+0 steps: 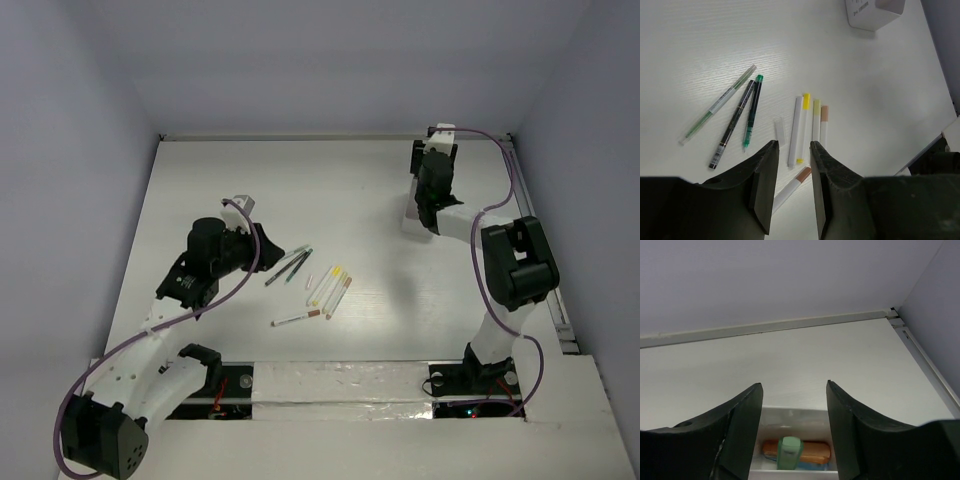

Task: Sort the stationery into containers
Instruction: Place the stationery in the storage box.

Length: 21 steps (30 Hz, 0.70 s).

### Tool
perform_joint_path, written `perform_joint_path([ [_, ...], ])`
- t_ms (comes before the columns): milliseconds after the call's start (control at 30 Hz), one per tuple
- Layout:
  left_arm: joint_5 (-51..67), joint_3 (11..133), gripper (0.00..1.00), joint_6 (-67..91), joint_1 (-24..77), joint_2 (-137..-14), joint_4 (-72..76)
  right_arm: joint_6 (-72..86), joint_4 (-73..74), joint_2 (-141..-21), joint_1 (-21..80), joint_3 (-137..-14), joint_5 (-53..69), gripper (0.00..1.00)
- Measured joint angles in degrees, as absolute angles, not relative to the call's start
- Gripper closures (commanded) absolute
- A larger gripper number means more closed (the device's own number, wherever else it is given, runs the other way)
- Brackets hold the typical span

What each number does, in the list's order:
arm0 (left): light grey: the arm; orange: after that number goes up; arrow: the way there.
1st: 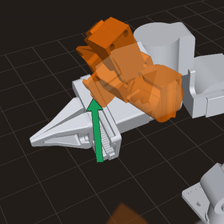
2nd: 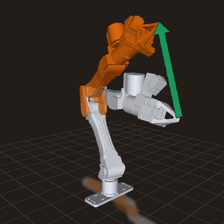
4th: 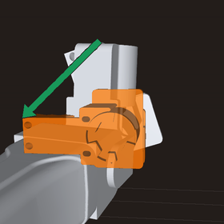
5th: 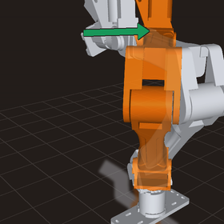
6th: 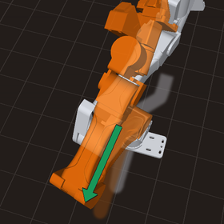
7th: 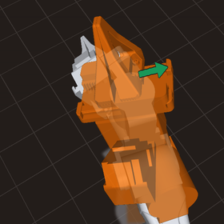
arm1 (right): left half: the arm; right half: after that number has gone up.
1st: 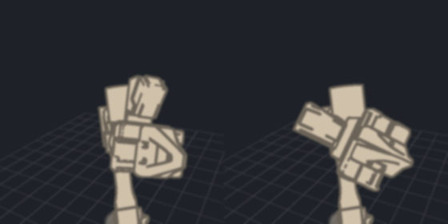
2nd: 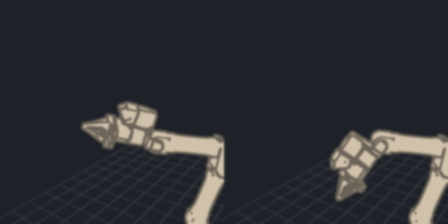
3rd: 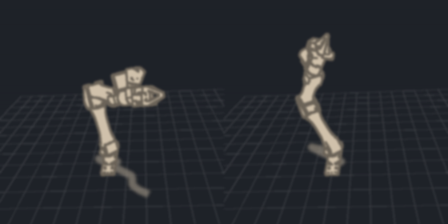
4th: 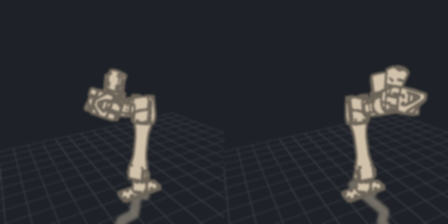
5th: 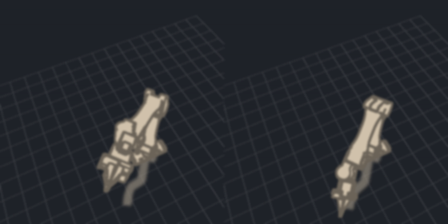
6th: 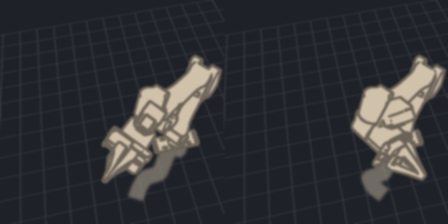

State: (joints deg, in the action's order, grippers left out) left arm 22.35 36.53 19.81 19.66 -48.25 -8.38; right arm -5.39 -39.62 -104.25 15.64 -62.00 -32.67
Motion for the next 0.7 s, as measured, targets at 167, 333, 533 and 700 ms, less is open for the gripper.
perform_joint_path([
  [167, 22.55, 36.53, 0.72, 19.77, 19.75, -48.31, -8.38, -4.25, -38.65, -103.00, 15.64, -61.69, -32.64, 0.35],
  [333, 22.20, 36.53, 0.73, 19.00, 23.49, -50.57, -7.94, 2.87, -31.75, -95.22, 15.64, -59.51, -30.52, 1.00],
  [533, 17.82, 37.28, 0.77, 17.85, 35.57, -58.54, -8.93, 16.29, -21.74, -78.24, 16.43, -53.23, -21.52, 1.00],
  [700, 13.85, 37.34, 0.78, 17.78, 38.33, -59.35, -9.96, 22.48, -15.38, -67.53, 20.56, -43.64, -14.09, 0.92],
])
